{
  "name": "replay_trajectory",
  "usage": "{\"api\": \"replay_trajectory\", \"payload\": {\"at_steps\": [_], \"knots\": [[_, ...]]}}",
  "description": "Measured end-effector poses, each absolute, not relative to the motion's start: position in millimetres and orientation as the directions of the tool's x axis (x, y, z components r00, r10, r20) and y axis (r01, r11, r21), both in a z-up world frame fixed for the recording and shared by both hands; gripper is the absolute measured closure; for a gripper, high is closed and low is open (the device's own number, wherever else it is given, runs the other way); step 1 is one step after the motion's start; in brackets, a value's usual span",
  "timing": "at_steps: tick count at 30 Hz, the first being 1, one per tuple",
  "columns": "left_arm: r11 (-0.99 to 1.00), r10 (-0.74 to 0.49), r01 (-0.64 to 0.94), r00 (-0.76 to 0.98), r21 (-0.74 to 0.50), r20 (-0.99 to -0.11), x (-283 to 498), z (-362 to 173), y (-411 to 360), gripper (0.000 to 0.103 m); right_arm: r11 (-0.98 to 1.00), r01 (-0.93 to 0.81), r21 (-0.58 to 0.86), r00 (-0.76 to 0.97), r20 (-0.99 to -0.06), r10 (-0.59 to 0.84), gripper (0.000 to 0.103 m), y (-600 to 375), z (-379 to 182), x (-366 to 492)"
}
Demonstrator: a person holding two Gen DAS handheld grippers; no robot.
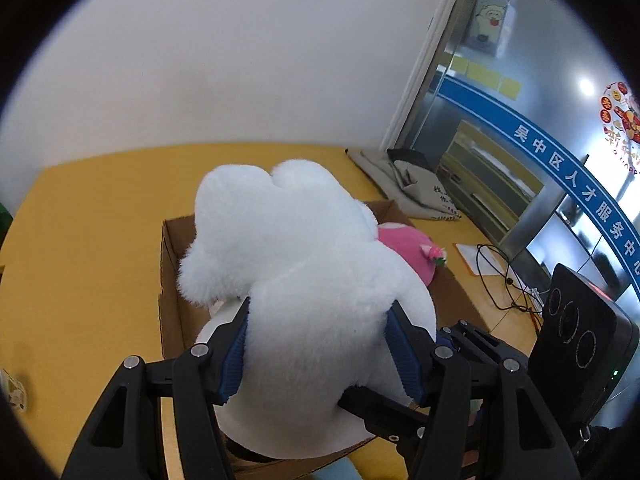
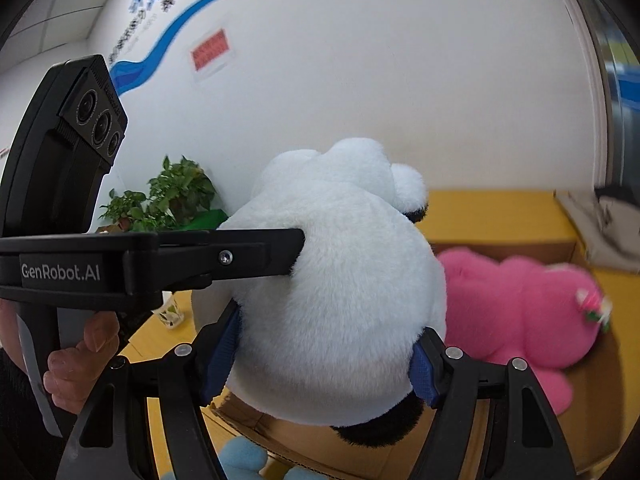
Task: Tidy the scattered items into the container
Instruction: 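Lower the white plush into the box beside the pink bear and release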
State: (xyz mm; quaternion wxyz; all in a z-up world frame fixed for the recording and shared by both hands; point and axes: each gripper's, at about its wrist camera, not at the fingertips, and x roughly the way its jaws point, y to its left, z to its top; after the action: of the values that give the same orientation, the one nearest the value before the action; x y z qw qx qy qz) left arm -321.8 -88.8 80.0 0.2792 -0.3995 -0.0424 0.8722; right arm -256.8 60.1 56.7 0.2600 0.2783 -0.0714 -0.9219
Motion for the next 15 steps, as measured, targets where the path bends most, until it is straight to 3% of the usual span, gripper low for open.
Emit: {"api": "replay_trajectory", "payload": {"at_steps": [6,8,15], "knots": [[-0.856,0.501,-0.369,-0.418,-0.363,-0.758,-342,5,-98,0.042,-0.858,0.356,0.370,-0.614,-0.599,-0.513,0.026,53,-11,-284],[-0.853,0.512,-0.350,-0.422,-0.386,-0.748,-342,-9,-104,0.042,-0.850,0.324,0.415,-0.561,-0.640,-0.526,0.025,51,-33,-289],[-0.869,0.494,-0.277,-0.431,-0.411,-0.755,-352,-15,-116,0.037,-0.858,0.306,0.412,-0.562,-0.650,-0.512,0.021,46,-42,-296]]}}
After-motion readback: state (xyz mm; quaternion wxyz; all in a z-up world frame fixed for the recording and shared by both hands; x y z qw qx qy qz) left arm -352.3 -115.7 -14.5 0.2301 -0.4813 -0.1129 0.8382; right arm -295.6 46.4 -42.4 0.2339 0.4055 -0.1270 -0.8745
